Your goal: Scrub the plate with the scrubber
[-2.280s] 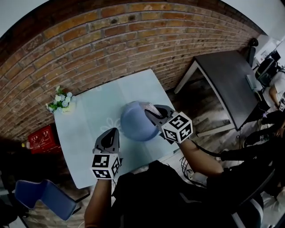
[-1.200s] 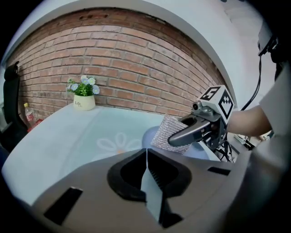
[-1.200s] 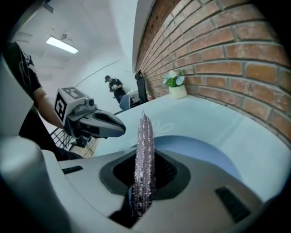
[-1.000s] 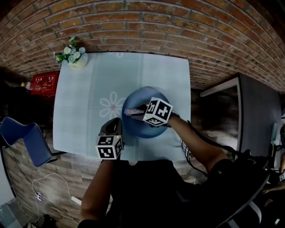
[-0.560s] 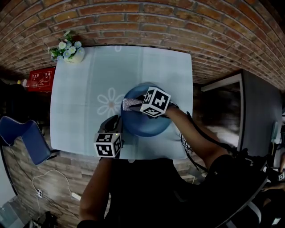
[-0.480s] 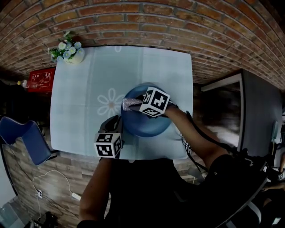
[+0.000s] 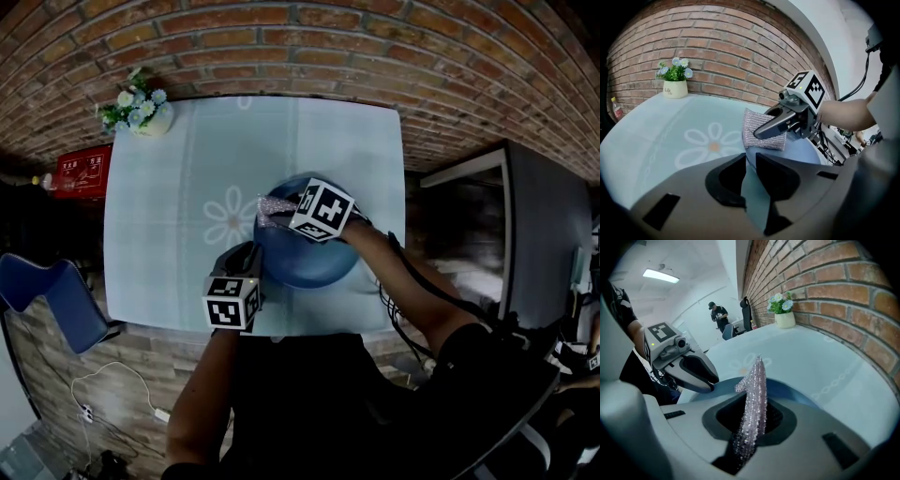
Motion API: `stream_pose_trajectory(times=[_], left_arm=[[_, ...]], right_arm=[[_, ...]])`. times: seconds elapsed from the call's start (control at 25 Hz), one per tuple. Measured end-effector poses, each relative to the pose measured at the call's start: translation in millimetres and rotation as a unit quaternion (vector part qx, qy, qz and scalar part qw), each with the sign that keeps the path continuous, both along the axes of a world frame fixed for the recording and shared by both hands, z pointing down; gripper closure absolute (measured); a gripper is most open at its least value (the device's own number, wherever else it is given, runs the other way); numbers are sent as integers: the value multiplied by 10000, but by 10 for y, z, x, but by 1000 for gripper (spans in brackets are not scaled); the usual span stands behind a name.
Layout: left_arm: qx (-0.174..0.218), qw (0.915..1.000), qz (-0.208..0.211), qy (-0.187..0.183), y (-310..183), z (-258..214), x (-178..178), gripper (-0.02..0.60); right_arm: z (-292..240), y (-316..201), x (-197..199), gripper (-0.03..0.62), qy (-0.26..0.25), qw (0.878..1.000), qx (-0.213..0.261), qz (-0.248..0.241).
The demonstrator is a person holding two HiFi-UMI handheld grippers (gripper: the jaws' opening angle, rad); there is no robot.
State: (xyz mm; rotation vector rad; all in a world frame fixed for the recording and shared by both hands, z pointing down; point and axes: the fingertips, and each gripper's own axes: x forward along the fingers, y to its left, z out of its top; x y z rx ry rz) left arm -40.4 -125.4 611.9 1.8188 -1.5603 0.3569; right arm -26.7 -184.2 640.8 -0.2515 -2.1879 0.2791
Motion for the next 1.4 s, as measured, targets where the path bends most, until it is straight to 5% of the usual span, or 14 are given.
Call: stream_pose_trajectory(times=[0.36,0.72,1.4], left_arm=[[-128,9997,180,48,-37,42,4,502],[-194,9988,442,37,-31,44,0,495],[-336,9899,1366,153,-8,46,40,482]], right_arm=[[29,-280,80,522,-66,9937,-24,1115],[40,-518,249,519,-90,9716,-11,2366],[-44,-831,812,519,147,8878,348,4586]])
